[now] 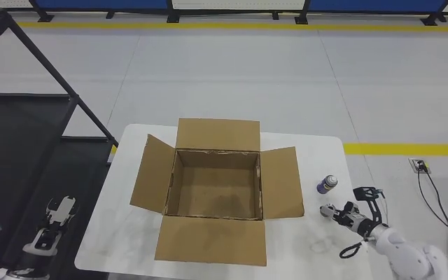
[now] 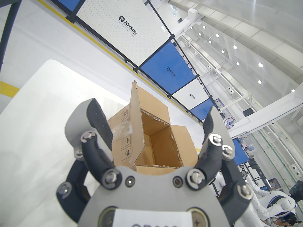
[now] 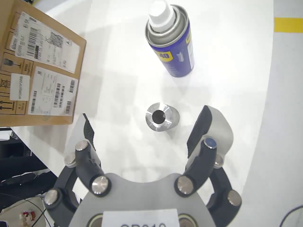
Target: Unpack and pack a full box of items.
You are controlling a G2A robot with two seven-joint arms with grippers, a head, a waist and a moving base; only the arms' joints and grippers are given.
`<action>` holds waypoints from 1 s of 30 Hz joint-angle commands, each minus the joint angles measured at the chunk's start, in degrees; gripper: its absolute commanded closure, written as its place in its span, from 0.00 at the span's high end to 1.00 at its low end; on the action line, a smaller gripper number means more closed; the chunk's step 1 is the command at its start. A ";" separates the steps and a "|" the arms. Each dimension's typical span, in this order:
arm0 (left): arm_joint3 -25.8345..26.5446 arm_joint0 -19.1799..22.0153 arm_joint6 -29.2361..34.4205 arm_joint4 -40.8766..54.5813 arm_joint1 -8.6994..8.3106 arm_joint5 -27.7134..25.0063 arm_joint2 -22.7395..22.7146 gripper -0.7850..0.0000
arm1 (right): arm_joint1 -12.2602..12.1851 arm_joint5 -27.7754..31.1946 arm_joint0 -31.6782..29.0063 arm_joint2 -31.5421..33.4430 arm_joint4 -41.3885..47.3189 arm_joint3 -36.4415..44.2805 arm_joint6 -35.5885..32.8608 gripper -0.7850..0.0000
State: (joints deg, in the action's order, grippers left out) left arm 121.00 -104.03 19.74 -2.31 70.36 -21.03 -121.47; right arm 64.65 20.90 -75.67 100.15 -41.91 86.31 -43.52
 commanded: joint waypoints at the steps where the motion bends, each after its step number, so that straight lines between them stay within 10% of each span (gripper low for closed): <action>1: 0.00 0.00 0.00 0.00 0.00 0.00 0.00 1.00 | -0.17 -1.42 0.20 -0.39 -0.95 0.67 -2.54 1.00; 15: 0.00 0.00 0.00 0.00 0.00 0.00 0.00 1.00 | -0.01 -13.37 1.40 -7.31 -10.64 1.63 -1.24 1.00; 20: 0.00 0.00 0.00 0.00 0.00 0.00 0.00 1.00 | 0.02 -13.65 2.23 -8.29 -10.73 0.27 0.28 0.82; 30: 0.00 0.00 0.00 0.00 0.00 0.00 0.00 1.00 | 0.03 -14.40 3.03 -9.56 -10.89 -1.19 3.01 0.00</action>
State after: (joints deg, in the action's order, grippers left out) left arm 121.00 -104.03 19.74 -2.31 70.36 -21.03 -121.47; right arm 64.68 6.58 -72.65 90.59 -52.87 85.09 -40.81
